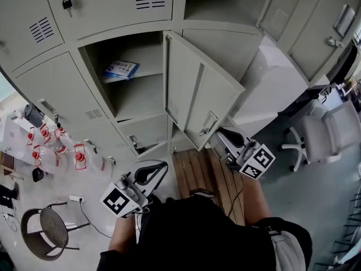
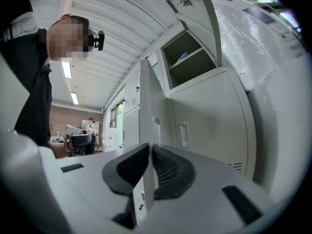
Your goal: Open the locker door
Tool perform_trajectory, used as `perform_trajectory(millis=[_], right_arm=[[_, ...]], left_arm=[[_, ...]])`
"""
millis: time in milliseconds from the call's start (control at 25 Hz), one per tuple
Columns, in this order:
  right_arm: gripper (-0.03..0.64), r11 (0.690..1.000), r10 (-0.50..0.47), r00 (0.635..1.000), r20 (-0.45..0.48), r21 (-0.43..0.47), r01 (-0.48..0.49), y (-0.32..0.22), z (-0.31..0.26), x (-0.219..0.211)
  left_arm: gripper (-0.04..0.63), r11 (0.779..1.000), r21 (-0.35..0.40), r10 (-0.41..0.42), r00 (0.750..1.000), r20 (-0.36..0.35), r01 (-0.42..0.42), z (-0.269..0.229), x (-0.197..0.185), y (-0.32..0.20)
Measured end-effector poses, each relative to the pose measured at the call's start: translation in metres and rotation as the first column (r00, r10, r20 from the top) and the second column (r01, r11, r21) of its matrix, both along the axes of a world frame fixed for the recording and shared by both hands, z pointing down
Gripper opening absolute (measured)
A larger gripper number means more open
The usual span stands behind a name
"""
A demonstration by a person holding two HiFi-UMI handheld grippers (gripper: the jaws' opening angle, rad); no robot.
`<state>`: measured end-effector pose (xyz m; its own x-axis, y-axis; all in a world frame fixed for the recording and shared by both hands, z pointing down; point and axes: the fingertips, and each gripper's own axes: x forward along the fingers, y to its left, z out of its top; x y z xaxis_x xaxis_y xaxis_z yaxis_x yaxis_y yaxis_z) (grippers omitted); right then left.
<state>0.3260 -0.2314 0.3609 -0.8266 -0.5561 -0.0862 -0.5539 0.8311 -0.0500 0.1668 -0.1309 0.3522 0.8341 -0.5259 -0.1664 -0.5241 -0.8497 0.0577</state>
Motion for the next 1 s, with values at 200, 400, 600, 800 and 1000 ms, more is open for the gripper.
perform_trajectory(millis=[200,400,600,800,1000], right_arm=[[0.037,0.997,0.071,0.997,0.005,-0.014,-0.071,-0.007,0.0,0.01],[0.035,0.996,0.09,0.995,0.042,-0.028,-0.089,-0.007,0.001,0.011],[0.035,0.991,0.135,0.991,0.011,0.005,-0.135,-0.004,-0.001,0.009],[0.035,0.97,0.239,0.968,-0.08,0.073,-0.233,-0.002,-0.001,0.008],[0.02,0.965,0.249,0.967,-0.05,0.098,-0.243,0.012,-0.01,0.007]], left_arm=[[0.011,1.0,0.0,-0.01,1.0,0.005,0.01,-0.001,-0.004,0.003],[0.011,1.0,0.001,-0.018,1.0,0.009,0.018,-0.001,-0.007,0.008],[0.011,1.0,0.003,-0.028,1.0,0.012,0.028,-0.002,-0.01,0.016],[0.011,0.999,0.002,-0.039,0.999,0.006,0.039,-0.004,-0.012,0.026],[0.011,0.999,-0.011,-0.05,0.999,0.012,0.051,-0.002,-0.013,0.039]])
